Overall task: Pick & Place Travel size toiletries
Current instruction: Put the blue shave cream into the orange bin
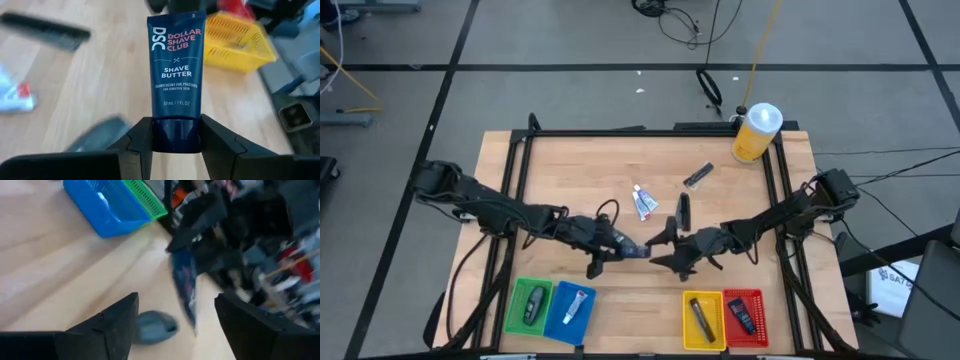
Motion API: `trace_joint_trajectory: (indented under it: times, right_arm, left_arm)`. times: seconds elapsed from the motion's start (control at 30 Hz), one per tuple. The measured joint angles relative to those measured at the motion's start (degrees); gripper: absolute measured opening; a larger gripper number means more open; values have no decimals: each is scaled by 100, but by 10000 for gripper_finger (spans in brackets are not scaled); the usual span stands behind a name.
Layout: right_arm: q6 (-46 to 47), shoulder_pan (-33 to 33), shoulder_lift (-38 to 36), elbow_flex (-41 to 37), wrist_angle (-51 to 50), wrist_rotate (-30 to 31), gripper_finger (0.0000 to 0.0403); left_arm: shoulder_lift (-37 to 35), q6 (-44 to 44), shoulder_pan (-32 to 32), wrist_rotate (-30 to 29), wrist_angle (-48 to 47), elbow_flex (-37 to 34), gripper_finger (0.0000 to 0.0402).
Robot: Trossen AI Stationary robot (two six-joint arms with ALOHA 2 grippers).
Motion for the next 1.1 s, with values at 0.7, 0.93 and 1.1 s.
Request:
trace_joint_trajectory:
  times: [0.7,0.93,1.1]
  right_arm:
    - [-1439,-34,-76,157,-58,-136,231]
    - [-1081,-170,-78,157,-145,-478,163]
    - [-740,-166,-78,157,-120,-303,73]
  left_arm:
    - [256,-673,180,308,623,-2,124]
    - [255,-548,208,304,873,0,132]
    - [255,-527,262,302,868,-2,126]
